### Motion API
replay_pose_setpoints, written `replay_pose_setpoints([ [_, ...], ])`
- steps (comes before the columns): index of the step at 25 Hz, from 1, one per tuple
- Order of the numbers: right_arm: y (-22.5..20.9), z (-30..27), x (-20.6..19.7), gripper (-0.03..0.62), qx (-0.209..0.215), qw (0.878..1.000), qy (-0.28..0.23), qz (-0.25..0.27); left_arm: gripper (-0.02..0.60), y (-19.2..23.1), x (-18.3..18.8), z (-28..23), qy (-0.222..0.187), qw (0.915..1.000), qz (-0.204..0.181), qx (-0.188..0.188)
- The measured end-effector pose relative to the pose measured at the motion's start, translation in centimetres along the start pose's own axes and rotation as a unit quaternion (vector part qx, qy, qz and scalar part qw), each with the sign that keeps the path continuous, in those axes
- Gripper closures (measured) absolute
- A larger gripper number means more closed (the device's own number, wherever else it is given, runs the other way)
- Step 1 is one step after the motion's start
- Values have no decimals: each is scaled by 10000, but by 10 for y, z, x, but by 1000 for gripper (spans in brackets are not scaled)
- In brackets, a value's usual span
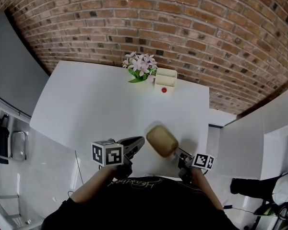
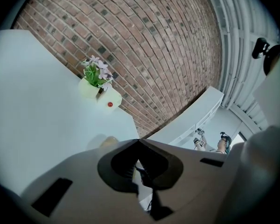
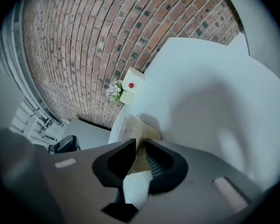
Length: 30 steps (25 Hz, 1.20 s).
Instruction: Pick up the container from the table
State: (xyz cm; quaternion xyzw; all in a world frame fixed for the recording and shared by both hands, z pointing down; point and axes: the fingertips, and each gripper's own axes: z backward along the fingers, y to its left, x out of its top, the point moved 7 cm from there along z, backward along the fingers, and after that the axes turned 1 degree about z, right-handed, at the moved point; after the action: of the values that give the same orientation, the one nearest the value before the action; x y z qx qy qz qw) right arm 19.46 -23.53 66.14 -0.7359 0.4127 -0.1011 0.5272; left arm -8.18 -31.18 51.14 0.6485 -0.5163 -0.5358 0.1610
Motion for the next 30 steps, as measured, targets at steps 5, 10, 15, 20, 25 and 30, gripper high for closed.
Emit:
replay_pose_setpoints([
  [5,1,-2,1,531,9,10000,-53,-7,578,3,-3,3,-5,10000,15,15],
  [10,6,0,0,543,73,9999,-86,16,578,-1,-5,6,-13,10000,2,22],
  [15,7,2,-2,548,129,9998,-105,52,578,-5,-9,9,-37,10000,-32,52],
  [20,7,10,-4,549,120,9998,-139,95,578,-11,-17,13,-27,10000,-32,64],
  [25,8,20,-2,551,164,9995,-218,180,578,-22,-25,16,-84,9999,-83,93],
  [30,15,38,-6,551,218,9991,-308,178,578,-36,-37,24,-144,9997,-121,157],
])
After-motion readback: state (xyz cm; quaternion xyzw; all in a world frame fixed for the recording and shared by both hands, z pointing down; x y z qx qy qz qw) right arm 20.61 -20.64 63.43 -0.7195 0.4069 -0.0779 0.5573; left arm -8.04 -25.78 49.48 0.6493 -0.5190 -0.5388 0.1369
